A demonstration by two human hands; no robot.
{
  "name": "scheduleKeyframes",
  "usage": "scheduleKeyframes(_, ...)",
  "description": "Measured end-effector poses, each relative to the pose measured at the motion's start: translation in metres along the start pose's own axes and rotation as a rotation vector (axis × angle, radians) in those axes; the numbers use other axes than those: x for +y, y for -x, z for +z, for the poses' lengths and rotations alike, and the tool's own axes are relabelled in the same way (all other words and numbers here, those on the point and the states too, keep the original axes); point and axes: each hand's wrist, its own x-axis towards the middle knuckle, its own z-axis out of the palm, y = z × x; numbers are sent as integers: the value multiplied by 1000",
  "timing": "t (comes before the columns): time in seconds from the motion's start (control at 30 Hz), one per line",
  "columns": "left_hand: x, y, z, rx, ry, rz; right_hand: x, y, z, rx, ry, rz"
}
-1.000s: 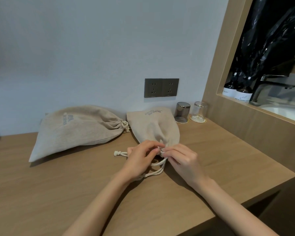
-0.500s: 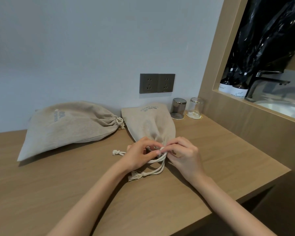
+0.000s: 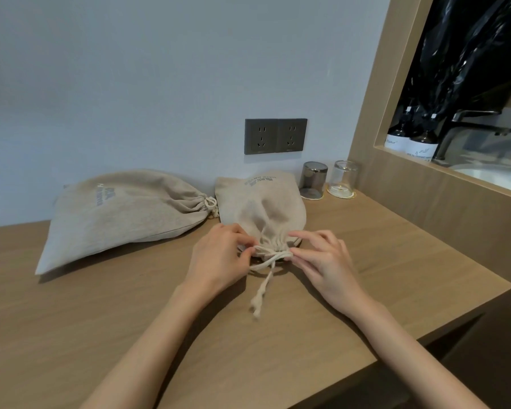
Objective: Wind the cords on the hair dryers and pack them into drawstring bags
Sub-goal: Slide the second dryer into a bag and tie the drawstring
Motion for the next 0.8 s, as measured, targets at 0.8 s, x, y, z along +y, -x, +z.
scheduleKeyframes(0.8,10,3,16,-126,645,-13,-19,-1,-5,-36,241,-133)
